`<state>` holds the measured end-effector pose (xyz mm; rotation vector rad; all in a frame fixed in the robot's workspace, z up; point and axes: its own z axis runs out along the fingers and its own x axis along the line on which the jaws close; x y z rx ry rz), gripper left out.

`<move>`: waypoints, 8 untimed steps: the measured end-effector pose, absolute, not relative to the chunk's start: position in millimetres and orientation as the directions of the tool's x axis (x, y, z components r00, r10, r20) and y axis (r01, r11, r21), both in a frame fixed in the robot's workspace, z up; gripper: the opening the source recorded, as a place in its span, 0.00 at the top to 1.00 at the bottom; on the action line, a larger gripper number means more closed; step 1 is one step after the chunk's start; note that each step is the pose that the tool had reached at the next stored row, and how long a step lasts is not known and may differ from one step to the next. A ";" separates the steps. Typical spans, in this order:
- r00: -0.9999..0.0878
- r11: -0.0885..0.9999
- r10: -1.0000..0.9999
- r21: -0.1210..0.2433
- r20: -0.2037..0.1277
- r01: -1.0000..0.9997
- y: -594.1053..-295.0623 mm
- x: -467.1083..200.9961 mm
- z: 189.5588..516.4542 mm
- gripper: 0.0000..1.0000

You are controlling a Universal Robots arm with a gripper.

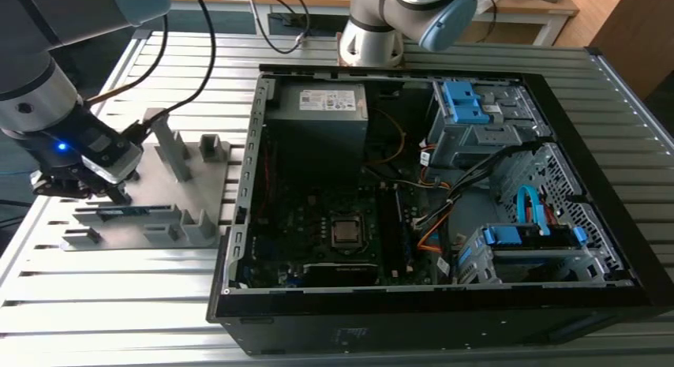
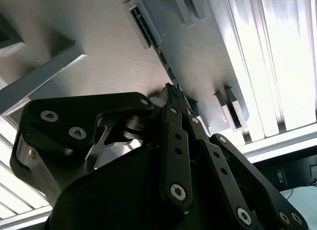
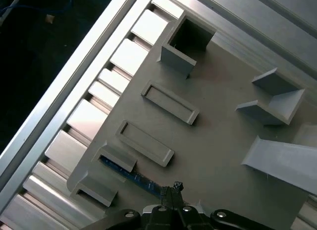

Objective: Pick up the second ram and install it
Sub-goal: 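Pick up the second ram and move it above second insertion slot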

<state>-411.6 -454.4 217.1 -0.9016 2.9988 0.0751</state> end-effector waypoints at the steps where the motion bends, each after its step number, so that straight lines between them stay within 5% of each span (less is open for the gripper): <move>1: -0.831 0.830 -0.555 0.043 -0.023 -0.556 -454.4 -411.6 217.1 0.90; 8: -0.812 0.810 -0.584 0.043 -0.023 -0.584 -454.4 -411.6 217.1 0.90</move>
